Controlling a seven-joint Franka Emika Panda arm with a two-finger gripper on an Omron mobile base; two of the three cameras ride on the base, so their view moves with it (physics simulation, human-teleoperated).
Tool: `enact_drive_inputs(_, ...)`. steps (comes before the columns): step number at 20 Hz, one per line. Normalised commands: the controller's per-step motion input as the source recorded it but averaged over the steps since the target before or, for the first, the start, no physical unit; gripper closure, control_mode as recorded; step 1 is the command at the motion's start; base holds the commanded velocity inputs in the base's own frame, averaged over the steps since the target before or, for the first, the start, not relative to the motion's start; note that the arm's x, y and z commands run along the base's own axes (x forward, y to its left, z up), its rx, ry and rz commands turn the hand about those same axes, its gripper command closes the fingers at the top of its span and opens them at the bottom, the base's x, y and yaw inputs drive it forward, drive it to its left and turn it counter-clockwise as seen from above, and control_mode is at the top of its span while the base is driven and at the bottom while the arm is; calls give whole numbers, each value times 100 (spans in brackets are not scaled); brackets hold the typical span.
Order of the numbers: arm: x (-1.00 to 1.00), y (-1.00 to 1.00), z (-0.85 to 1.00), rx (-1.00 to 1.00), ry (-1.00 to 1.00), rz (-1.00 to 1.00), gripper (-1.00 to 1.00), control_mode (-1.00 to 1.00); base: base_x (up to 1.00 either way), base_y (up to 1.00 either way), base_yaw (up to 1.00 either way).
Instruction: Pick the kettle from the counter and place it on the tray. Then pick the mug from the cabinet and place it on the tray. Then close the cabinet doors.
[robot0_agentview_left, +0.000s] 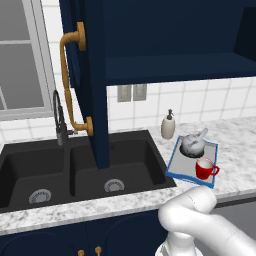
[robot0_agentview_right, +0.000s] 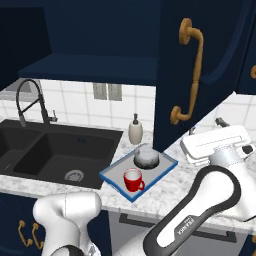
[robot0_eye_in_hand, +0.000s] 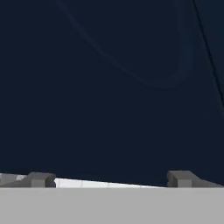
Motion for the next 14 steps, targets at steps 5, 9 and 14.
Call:
enact_drive_inputs(5,-2,41,85,-26,-8,-9,-100,-100,0,0,0)
enact_drive_inputs(9,0,39,86,-31,-2,-13,-100,-100,0,0,0)
enact_drive_inputs(14,3,50,63,-42,1,-7,-100,-100,0,0,0)
